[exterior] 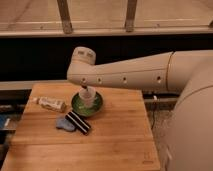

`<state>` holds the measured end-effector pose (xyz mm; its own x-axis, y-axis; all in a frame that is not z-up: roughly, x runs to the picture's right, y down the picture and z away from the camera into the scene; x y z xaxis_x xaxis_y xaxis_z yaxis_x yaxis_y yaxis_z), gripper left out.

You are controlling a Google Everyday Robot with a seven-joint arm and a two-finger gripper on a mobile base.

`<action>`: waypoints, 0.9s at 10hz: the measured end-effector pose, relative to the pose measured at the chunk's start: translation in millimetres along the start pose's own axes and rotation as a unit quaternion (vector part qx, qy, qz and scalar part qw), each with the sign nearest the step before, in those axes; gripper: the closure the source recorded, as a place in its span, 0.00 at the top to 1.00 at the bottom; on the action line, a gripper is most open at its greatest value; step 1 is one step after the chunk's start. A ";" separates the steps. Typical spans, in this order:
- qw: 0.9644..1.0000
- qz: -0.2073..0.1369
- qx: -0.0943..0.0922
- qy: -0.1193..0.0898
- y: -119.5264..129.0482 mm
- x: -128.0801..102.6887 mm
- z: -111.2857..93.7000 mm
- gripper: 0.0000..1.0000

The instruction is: Place the pepper in the ceramic cup

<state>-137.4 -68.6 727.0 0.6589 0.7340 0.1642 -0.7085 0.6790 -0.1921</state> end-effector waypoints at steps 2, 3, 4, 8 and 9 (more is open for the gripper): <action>1.000 0.010 -0.009 0.004 -0.8 4.9 20.5 0.00; 1.000 0.011 -0.016 0.006 -0.9 4.1 27.6 0.00; 1.000 0.011 -0.022 0.009 -1.3 4.6 33.4 0.00; 0.998 0.020 -0.050 0.026 0.7 16.0 66.0 0.00; 0.998 0.028 -0.055 0.031 0.5 26.7 75.5 0.00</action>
<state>-139.2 -47.8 804.4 0.6355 0.7668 0.0900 -0.7152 0.6286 -0.3055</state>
